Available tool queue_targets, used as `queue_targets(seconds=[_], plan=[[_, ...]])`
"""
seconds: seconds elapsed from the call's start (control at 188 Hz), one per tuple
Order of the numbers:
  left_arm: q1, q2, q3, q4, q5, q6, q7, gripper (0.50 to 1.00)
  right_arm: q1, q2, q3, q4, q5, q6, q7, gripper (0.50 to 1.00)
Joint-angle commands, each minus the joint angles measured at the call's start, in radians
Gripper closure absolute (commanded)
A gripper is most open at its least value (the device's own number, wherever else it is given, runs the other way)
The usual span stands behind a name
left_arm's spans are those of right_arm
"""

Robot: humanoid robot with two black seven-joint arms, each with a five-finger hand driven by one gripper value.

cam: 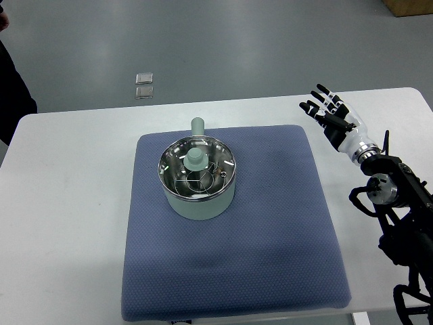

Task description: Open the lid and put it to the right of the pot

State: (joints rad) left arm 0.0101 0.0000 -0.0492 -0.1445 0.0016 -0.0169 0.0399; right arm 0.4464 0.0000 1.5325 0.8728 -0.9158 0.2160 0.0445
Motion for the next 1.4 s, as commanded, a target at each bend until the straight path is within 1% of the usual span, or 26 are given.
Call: queue_targets(seconds=[0.0, 0.909, 1.063, 1.393], plan=[[-0.001, 0.0, 0.002, -0.003, 0.0, 0.0, 0.0, 0.5, 0.0, 0.0, -0.002, 0.0, 0.0, 0.0, 0.0, 0.579], [0.001, 0.0, -0.004, 0.0, 0.0, 0.0, 0.002, 0.5, 0.002, 0.0, -0.002, 0.0, 0.0, 0.006, -0.002, 0.579], [-0.001, 0.0, -0.004, 0.0, 0.0, 0.0, 0.002, 0.5, 0.021, 0.0, -0.014, 0.0, 0.0, 0.028, -0.002, 0.579], [-0.001, 0.0, -0.004, 0.0, 0.0, 0.0, 0.002, 0.5, 0.029, 0.0, -0.022, 0.002, 0.0, 0.029, -0.002, 0.579]])
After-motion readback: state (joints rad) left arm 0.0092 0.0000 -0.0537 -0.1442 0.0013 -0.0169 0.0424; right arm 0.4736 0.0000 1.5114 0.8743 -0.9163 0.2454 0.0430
